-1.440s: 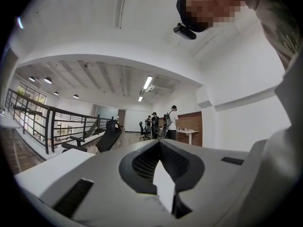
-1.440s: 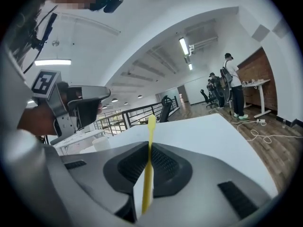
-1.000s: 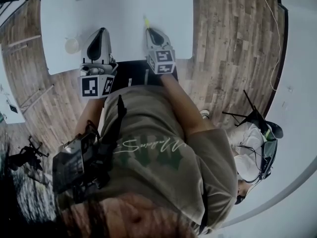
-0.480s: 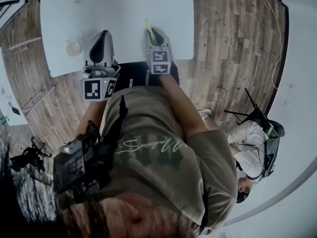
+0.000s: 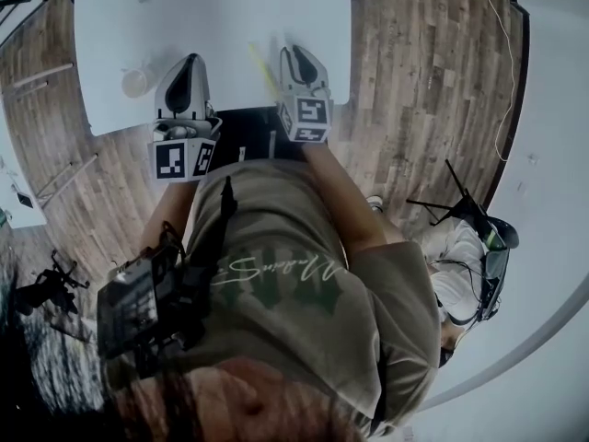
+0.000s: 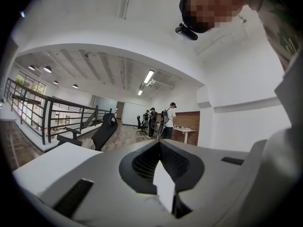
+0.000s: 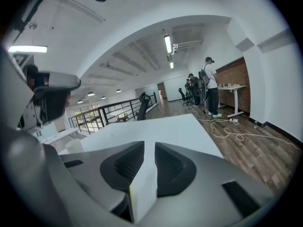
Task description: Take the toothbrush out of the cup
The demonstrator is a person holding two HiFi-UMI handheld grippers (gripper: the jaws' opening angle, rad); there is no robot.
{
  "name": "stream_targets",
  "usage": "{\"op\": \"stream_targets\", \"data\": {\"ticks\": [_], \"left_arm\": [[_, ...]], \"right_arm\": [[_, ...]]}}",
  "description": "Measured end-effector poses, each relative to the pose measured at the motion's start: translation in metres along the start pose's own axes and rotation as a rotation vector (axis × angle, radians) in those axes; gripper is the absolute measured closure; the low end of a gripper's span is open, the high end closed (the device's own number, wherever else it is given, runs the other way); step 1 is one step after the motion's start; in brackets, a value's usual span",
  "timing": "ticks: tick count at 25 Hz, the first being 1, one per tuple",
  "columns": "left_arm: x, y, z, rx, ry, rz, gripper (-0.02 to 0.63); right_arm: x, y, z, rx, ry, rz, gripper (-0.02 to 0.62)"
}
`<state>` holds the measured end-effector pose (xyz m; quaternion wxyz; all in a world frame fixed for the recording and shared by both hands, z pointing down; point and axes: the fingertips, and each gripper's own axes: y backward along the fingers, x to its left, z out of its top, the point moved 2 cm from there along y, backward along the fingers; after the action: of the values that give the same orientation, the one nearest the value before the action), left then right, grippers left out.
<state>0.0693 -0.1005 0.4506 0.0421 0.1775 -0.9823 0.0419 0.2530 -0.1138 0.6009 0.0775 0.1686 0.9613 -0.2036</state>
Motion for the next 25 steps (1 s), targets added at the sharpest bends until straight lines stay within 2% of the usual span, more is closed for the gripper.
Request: {"op": "stream_targets", "data": {"ticks": [2,5,8,11,15,18,21,25], "left_arm": [[-0.004,0.001,0.018,0.002,0.007,0.005,0.594],[-0.015,0.008,0.046,0.018,0.027,0.027,0.594],[-0.032,0.016,0.075,0.017,0.031,0.041,0.594],[-0.046,0.016,0.1,-0.008,0.028,0.062,0.594],[-0.062,0.033,0.121,-0.033,0.02,0.099,0.594],[-0.065,0.048,0.134,-0.051,0.011,0.133,0.594],[-0.072,0.06,0.144,-0.068,-0.001,0.118,0.594],[-0.066,0.085,0.151,-0.082,0.024,0.097,0.594]], "right_arm": [[0.004,0.02,0.043,-0.06,0.016,0.02,0.571],[0.027,0.057,0.108,-0.105,0.115,0.109,0.594],[0.051,0.093,0.17,-0.166,0.051,0.259,0.594],[0.064,0.115,0.221,-0.27,0.002,0.355,0.594],[0.085,0.142,0.242,-0.29,-0.037,0.434,0.594],[0.095,0.152,0.243,-0.299,-0.056,0.456,0.594],[0.109,0.162,0.238,-0.259,-0.044,0.451,0.592],[0.138,0.188,0.243,-0.353,-0.057,0.481,0.594]]}}
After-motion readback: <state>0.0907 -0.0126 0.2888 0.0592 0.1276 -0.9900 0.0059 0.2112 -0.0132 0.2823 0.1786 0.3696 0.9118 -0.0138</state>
